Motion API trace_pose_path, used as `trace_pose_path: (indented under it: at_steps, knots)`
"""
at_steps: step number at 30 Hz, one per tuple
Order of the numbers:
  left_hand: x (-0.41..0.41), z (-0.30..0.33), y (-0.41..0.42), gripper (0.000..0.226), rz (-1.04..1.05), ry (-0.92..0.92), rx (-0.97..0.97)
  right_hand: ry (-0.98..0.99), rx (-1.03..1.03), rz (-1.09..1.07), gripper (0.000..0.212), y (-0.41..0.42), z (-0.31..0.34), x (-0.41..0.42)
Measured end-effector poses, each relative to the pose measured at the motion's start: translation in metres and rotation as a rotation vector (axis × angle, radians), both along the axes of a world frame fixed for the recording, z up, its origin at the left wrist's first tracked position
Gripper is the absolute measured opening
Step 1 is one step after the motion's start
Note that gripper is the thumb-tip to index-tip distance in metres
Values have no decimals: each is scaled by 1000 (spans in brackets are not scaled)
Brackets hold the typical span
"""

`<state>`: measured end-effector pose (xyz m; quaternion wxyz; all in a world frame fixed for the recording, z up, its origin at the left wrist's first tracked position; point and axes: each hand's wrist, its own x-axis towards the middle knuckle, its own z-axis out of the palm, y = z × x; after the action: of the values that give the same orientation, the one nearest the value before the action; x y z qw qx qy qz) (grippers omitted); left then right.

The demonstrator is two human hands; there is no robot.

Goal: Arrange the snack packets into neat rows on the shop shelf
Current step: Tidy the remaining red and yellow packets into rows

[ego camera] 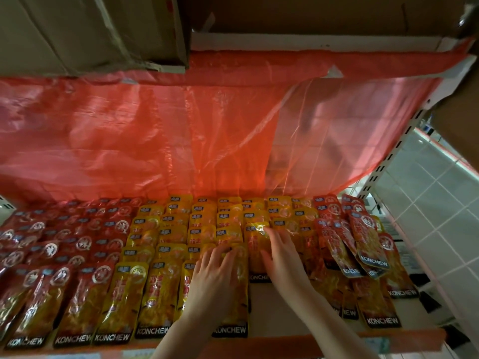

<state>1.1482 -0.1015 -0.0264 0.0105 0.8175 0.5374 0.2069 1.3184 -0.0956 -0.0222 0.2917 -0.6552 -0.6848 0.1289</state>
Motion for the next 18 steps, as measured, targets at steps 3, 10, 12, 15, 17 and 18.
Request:
trace_pose_path:
  at_steps: [3, 10, 12, 15, 17, 18]
  knots:
    - [-3, -2, 2, 51, -5, 35, -13, -53, -10, -3, 53, 2, -2, -2]
    - [-7, -10, 2, 46, -20, 44, -51, -265, 22, -137, 57, 3, -4, -11]
    - [-7, -10, 3, 49, -30, 49, -36, -265, 22, -162, 58, 3, -6, -12]
    - [-7, -10, 3, 48, -30, 25, 5, -303, -15, -161, 54, 3, -7, -14]
    - [-7, -11, 4, 43, -24, 28, 28, -343, -45, -139, 54, 3, -6, -14]
    - [-8, -11, 4, 39, -23, 32, 40, -357, -56, -119, 54, 2, -5, -14]
